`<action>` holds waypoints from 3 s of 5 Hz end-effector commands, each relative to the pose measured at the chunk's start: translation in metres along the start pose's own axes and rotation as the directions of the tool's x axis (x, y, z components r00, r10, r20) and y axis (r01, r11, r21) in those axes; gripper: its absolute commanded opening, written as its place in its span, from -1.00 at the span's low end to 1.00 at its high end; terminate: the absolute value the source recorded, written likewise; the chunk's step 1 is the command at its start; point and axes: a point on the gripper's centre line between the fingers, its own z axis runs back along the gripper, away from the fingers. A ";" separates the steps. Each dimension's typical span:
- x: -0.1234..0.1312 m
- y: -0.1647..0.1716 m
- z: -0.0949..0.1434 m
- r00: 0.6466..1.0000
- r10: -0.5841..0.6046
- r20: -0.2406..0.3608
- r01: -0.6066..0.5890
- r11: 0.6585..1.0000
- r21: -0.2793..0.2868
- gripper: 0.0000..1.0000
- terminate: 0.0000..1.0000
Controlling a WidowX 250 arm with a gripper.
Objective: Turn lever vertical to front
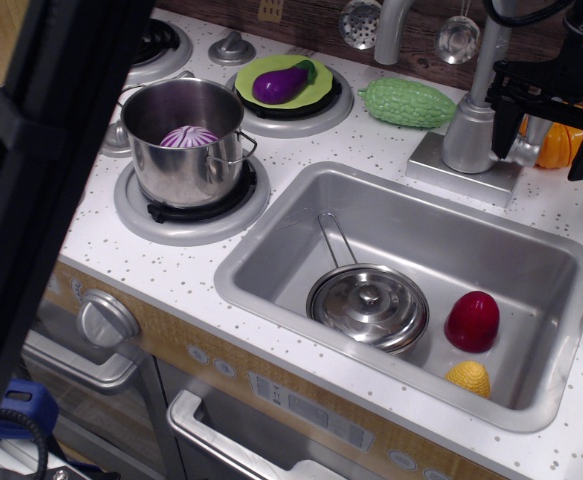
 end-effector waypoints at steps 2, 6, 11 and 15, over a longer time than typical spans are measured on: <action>0.014 0.011 0.023 0.997 -0.046 0.056 0.042 0.997 0.065 1.00 -1.00; 0.039 0.003 0.060 0.969 -0.107 0.223 0.079 0.988 0.133 1.00 -1.00; 0.061 0.013 0.049 0.974 -0.098 0.202 0.093 0.995 0.033 1.00 -1.00; 0.042 0.008 0.029 0.985 0.044 0.164 -0.050 0.998 0.034 -1.00 -1.00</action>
